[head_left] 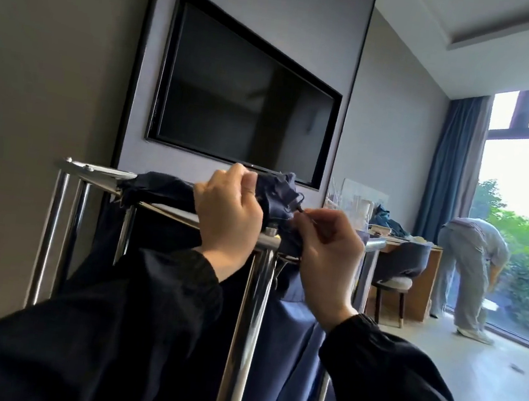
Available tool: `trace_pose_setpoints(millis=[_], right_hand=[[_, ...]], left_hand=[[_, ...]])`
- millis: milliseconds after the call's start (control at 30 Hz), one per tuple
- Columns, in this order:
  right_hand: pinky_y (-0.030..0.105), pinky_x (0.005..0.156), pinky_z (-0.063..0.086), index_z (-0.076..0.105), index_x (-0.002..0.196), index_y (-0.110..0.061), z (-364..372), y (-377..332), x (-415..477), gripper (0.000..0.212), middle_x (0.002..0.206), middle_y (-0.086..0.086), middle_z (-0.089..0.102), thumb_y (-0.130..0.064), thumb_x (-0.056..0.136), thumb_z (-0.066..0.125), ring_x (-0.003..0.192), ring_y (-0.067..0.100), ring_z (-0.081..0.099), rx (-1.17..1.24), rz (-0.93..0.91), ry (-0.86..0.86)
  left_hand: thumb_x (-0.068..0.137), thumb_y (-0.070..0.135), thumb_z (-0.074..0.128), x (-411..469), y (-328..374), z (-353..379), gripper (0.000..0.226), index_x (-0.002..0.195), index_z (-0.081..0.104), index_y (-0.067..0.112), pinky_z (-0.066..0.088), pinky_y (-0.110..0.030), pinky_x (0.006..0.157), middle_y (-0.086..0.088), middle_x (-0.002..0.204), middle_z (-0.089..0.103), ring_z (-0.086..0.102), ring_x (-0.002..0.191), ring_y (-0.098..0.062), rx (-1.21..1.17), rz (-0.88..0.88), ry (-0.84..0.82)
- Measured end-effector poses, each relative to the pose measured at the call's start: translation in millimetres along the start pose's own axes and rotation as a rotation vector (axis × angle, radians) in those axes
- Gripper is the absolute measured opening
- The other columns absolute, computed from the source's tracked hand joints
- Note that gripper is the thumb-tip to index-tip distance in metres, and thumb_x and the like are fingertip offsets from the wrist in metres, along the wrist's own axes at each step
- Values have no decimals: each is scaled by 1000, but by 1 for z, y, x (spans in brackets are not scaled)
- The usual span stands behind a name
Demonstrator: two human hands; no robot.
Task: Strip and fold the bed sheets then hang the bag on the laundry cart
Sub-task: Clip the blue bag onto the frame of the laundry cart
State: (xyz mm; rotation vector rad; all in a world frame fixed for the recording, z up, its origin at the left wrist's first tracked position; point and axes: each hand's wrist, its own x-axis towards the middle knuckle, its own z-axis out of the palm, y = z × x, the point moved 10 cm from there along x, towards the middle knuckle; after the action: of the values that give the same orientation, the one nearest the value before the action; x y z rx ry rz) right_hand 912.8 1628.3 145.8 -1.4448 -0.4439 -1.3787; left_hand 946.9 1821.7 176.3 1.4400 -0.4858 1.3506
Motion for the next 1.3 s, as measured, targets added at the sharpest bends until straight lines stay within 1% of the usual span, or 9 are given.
trace_pose_setpoints(millis=[133, 267, 433, 600, 700, 800, 867, 1000, 1300], right_hand=[[37, 72, 59, 63, 84, -5, 1, -1, -2, 12, 77, 10, 70, 0, 79, 73, 74, 27, 69, 88, 5, 15], [25, 69, 56, 62, 85, -2, -4, 2, -3, 12, 77, 8, 69, -2, 79, 72, 71, 19, 69, 128, -28, 42], [29, 71, 57, 57, 84, -1, -8, 2, -4, 11, 81, 10, 69, 2, 83, 68, 75, 24, 69, 160, -30, 37], [35, 76, 58, 47, 80, -6, -3, -13, -7, 19, 107, 14, 69, 5, 88, 60, 90, 23, 71, 292, -29, -45], [42, 78, 58, 44, 76, -13, -16, -34, -12, 27, 111, 12, 69, 6, 88, 61, 97, 23, 70, 141, -214, -79], [38, 77, 57, 45, 78, -21, -19, -59, -18, 34, 101, 9, 71, 7, 85, 63, 94, 19, 70, -38, -452, -207], [32, 75, 55, 50, 83, -15, -15, -70, -27, 26, 98, 11, 69, 7, 85, 64, 92, 20, 68, -196, -643, -398], [40, 78, 51, 64, 88, 2, -9, -59, -59, 2, 100, 16, 66, 3, 87, 62, 96, 31, 62, -497, -920, -807], [42, 60, 43, 71, 89, -1, 16, -57, -63, 16, 84, 9, 69, -7, 93, 57, 68, 29, 58, -695, -1009, -797]], left_hand=[[91, 21, 39, -11, 22, 1, 25, 71, 51, 17, 28, -30, 73, 13, 66, 39, 34, 61, -9, 47, 337, -37], [90, 19, 42, -24, 40, 6, 26, 67, 52, 17, 26, -30, 72, 15, 65, 34, 28, 61, -8, 124, 420, -1], [93, 20, 43, -39, 46, 6, 32, 62, 49, 13, 27, -32, 69, 11, 63, 32, 35, 56, -15, 155, 643, -18], [92, 22, 44, -39, 47, 5, 31, 63, 48, 12, 25, -32, 69, 12, 68, 29, 37, 59, -18, 134, 771, -96], [93, 22, 47, -41, 44, 5, 33, 62, 49, 11, 24, -33, 69, 9, 64, 35, 39, 60, -19, 125, 805, -112], [93, 23, 47, -44, 46, 6, 35, 62, 51, 8, 27, -34, 68, -1, 61, 46, 43, 62, -22, 122, 841, -139], [93, 26, 48, -46, 49, 8, 36, 62, 53, 7, 30, -36, 67, -3, 61, 49, 45, 62, -23, 125, 862, -147], [91, 30, 50, -48, 50, 11, 36, 64, 56, 7, 36, -41, 63, -5, 62, 51, 47, 63, -24, 124, 856, -147], [91, 28, 51, -48, 50, 11, 34, 65, 56, 7, 36, -40, 62, -4, 62, 51, 47, 62, -25, 127, 826, -143]])
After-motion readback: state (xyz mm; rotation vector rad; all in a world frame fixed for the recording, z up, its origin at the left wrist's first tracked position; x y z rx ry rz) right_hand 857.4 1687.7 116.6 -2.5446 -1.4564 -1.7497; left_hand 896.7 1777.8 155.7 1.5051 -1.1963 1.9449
